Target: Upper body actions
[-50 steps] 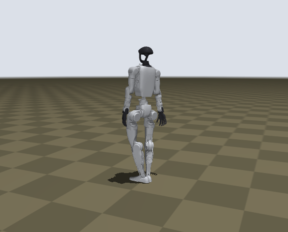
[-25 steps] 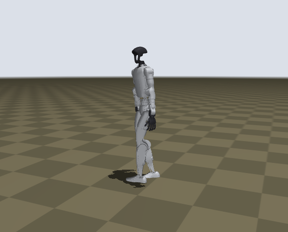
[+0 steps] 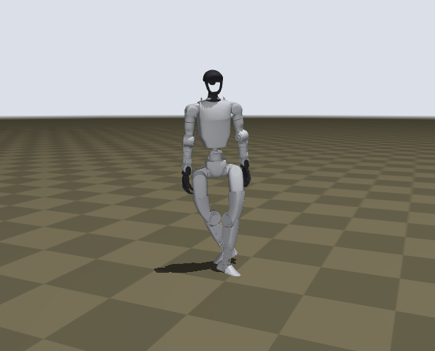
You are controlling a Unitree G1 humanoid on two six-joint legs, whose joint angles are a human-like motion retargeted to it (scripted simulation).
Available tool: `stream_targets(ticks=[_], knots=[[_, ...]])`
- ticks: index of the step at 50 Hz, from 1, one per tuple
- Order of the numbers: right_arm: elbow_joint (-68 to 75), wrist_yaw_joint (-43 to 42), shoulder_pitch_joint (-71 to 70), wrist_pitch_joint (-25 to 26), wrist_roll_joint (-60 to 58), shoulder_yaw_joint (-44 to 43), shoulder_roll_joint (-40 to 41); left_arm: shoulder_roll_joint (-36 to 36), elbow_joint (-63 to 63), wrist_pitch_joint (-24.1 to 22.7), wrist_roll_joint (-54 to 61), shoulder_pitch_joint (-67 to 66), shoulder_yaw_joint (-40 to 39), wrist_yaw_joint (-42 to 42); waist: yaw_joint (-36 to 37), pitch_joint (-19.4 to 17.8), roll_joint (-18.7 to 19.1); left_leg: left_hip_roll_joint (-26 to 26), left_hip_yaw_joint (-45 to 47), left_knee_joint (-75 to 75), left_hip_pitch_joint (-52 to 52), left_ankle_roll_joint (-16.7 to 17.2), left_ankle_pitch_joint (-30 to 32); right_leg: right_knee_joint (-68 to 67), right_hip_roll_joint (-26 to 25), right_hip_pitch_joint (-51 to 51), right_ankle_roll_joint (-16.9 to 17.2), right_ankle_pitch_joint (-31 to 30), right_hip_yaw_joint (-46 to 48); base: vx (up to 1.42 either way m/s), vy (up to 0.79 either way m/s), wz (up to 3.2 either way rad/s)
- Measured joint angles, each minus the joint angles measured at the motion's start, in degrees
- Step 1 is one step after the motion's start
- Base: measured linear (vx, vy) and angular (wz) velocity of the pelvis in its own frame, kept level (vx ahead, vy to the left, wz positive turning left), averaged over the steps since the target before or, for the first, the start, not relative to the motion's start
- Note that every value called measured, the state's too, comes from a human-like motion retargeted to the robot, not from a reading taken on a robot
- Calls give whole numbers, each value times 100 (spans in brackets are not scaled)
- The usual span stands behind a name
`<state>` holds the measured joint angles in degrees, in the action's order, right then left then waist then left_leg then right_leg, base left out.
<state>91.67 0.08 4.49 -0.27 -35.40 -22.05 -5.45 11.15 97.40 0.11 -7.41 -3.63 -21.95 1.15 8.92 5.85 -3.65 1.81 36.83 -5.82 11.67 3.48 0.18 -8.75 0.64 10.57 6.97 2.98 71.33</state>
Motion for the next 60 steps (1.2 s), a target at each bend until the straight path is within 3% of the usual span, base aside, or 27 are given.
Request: stream_targets(ticks=[3,5,8,10,14,17,20,22,23,24,27,33,36,40,43,45,47,48,51,56,60], knots=[[-165,82,-101,-52,-62,86,-55,-168,-68,-49,19,100,1,-90,79,-121,526,-445,-599,-22,-75,24,1,-1374,146,-89,-672,-649,-506,36,-25,177],[-228,30,-124,-13,-153,141,-91,-275,-225,-74,-16,87,22,-220,-3,-40,744,-607,-920,-89,14,-4,-4,-2432,443,-410,-486,-546,-954,35,-27,201],[-261,57,-115,-77,-59,160,-84,-333,-403,-104,-59,171,245,-296,-176,-62,802,-432,-1676,19,50,-99,112,-3435,499,-1486,198,-116,-2489,26,-40,220],[-276,132,-177,-86,25,158,-60,-337,-483,-130,-82,309,378,-282,-65,-187,700,-310,-1933,96,6,-120,178,-3190,308,-1781,199,3,-3201,0,-37,140],[-305,178,-218,-74,12,174,-39,-344,-622,-180,-131,417,627,-353,-91,-246,604,-104,-2582,230,-63,-125,287,-1966,385,-1959,-231,344,-3507,8,-34,150],[-337,157,-253,-90,-32,215,-36,-360,-725,-184,-211,463,670,-352,-283,-339,458,188,-3113,359,-197,-124,358,-912,322,-2169,-390,609,-4230,0,-32,174],[-358,143,-261,-102,-46,228,-28,-377,-761,-205,-214,489,743,-330,-259,-553,274,448,-3458,388,-464,-95,319,-40,429,-2130,-733,132,-4539,-3,-21,120],[-359,173,-246,-106,-87,198,7,-312,-704,-192,-250,536,792,-369,-153,-636,134,552,-3609,298,-560,-28,239,-35,310,-1924,-569,554,-5062,-2,-18,78],[-354,193,-220,-101,-120,158,33,-272,-673,-160,-306,555,820,-396,-76,-614,113,541,-3691,221,-551,18,182,-69,553,-1772,-569,613,-3941,-1,-15,74],[-348,216,-208,-84,-155,97,51,-272,-650,-113,-373,573,810,-374,-1,-589,113,529,-3779,151,-532,54,133,-86,613,-1722,-524,653,-3711,-2,-12,76],[-336,231,-210,-32,-230,-40,70,-408,-607,-79,-284,564,621,-54,245,-554,78,510,-3874,15,-536,148,14,-49,504,-1652,-465,749,-4018,-7,-8,35],[-354,224,-244,-73,-333,133,86,-623,-628,-220,479,329,-13,-6,9,-327,54,455,-3844,-139,-572,206,-118,9,418,-1664,-418,740,-4138,-1,-3,-16],[-397,301,-295,-86,-383,129,96,-621,-590,-214,516,371,54,25,115,-349,-17,513,-3900,-288,-572,76,-237,-89,468,-1816,-421,659,-4413,-9,0,-109],[-506,271,-318,-137,-410,144,110,-655,-641,-192,305,504,101,46,497,-416,-120,790,-5008,-430,-466,-159,-506,-299,408,-2204,-463,473,-5235,-15,1,-221],[-552,283,-415,-171,-361,221,119,-712,-835,-258,335,584,10,29,852,-615,-211,887,-5906,-253,-538,-4,-642,-415,189,-2534,-620,204,-5977,-35,-5,-313],[-634,345,-543,-197,-378,252,136,-705,-982,-327,409,638,3,-11,843,-862,-266,807,-5752,-108,-668,16,-827,-470,74,-2688,-707,-40,-6371,-49,-7,-264],[-770,405,-694,-253,-390,306,149,-612,-1066,-377,423,684,116,-83,527,-1053,-322,785,-5020,92,-799,-390,-1015,-401,25,-2810,-782,-317,-6518,-70,0,-213],[-832,418,-763,-281,-380,348,158,-536,-1071,-373,391,699,202,-128,372,-1086,-300,578,-4395,173,-845,-399,-1103,-334,-80,-2885,-834,-455,-6606,-73,14,-232],[-892,320,-789,-398,-249,589,173,-276,-936,-210,177,658,510,-212,-182,-1026,-270,419,-3951,154,-720,-401,-1148,-87,-215,-3025,-1044,-525,-6647,-71,32,-251],[-601,369,-821,-373,63,734,49,21,-805,-22,-382,630,523,-65,-494,-857,-248,30,-2290,324,-823,-392,-1410,6,175,-3061,-1439,419,-4409,-74,47,-343],[-433,395,-718,-290,268,489,-144,-8,-755,-75,-414,519,575,-33,-384,-590,-251,-140,-558,527,-1042,-284,-1654,122,400,-2761,-1373,1073,-2187,-63,44,-384]])
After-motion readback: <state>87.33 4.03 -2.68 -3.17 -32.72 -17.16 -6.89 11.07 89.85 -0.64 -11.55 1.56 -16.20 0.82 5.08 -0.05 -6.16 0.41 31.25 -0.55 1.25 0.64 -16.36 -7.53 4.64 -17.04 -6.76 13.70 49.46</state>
